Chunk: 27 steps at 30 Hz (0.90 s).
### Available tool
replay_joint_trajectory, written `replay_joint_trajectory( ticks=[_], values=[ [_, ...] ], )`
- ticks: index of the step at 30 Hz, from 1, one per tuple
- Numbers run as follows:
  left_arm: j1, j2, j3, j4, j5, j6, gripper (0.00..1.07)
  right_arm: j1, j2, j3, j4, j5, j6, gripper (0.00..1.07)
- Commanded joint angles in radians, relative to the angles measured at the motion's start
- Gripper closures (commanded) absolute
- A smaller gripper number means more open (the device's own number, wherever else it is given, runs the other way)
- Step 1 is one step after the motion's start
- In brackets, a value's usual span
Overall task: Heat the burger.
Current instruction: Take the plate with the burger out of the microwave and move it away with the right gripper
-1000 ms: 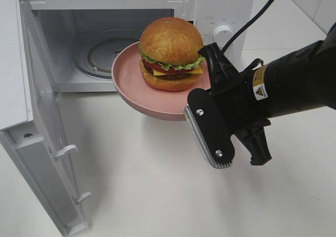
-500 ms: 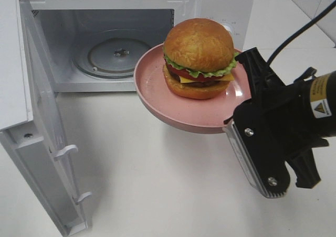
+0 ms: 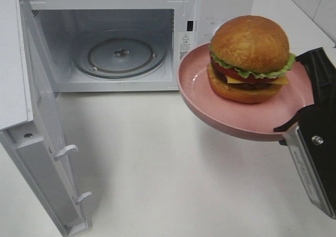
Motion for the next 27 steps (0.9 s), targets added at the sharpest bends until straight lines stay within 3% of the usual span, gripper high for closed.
replay_joint_trajectory(
  ticks=[1, 6, 13, 27],
  values=[
    [0.000, -0.022, 0.002, -0.006, -0.003, 0.003, 0.04, -0.002, -0.056, -0.003, -0.083, 0.028, 0.133, 1.07],
    [0.000, -0.022, 0.002, -0.006, -0.003, 0.003, 0.04, -0.002, -0.073, -0.003, -0.134, 0.099, 0.259, 1.07],
    [0.000, -0.022, 0.002, -0.006, -0.003, 0.003, 0.04, -0.002, -0.073, -0.003, -0.366, 0.260, 0.630, 1.07],
    [0.000, -0.022, 0.002, -0.006, -0.003, 0.003, 0.04, -0.002, -0.066, -0.003, -0.441, 0.417, 0.915, 1.07]
  ],
)
